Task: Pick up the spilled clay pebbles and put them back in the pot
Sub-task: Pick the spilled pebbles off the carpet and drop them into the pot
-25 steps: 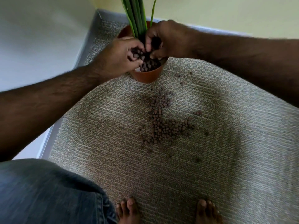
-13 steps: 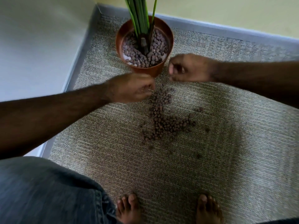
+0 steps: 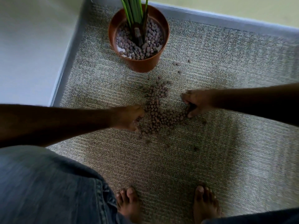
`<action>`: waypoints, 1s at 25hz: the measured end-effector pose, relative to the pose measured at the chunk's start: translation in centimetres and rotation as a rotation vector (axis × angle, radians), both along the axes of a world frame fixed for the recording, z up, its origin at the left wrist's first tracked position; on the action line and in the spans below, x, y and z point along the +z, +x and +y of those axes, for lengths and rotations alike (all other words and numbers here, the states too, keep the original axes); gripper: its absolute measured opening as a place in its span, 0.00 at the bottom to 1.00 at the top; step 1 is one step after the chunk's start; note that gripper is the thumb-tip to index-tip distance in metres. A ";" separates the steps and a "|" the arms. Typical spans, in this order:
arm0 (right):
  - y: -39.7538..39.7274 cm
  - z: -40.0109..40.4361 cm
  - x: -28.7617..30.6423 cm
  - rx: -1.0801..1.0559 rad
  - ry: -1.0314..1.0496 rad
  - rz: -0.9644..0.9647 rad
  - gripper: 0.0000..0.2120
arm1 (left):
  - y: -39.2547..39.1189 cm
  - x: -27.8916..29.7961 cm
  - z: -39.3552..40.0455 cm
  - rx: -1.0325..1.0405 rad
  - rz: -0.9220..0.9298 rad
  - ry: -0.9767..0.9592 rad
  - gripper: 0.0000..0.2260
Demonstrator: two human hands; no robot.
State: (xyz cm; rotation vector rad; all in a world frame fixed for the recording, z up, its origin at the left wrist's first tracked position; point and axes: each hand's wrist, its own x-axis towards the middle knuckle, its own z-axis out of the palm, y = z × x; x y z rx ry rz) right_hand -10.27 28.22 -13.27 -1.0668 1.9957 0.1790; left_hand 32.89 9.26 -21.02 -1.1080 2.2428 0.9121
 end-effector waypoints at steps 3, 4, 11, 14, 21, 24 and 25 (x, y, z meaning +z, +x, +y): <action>1.9 -1.4 -0.8 0.055 -0.032 -0.012 0.34 | 0.9 0.4 2.2 -0.038 -0.013 -0.035 0.33; 2.6 -1.9 -1.2 0.089 -0.043 0.022 0.37 | 0.7 0.2 1.9 -0.090 -0.002 -0.129 0.35; 4.9 -3.5 -2.3 0.185 -0.051 0.167 0.39 | -9.7 3.5 -1.0 -0.329 0.014 0.102 0.15; 5.0 -2.7 -2.2 0.271 -0.061 0.188 0.37 | -26.0 4.3 -7.7 -0.999 0.029 0.067 0.08; 5.5 -2.5 -1.6 0.356 -0.086 0.166 0.22 | -26.6 4.0 -8.1 -1.454 0.191 0.040 0.14; 5.9 -2.5 -1.4 0.461 -0.115 0.190 0.16 | -27.1 3.9 -7.7 -1.477 0.252 0.091 0.06; 6.0 -2.3 -1.3 0.523 -0.129 0.212 0.15 | -26.9 3.5 -7.3 -1.514 0.287 0.127 0.06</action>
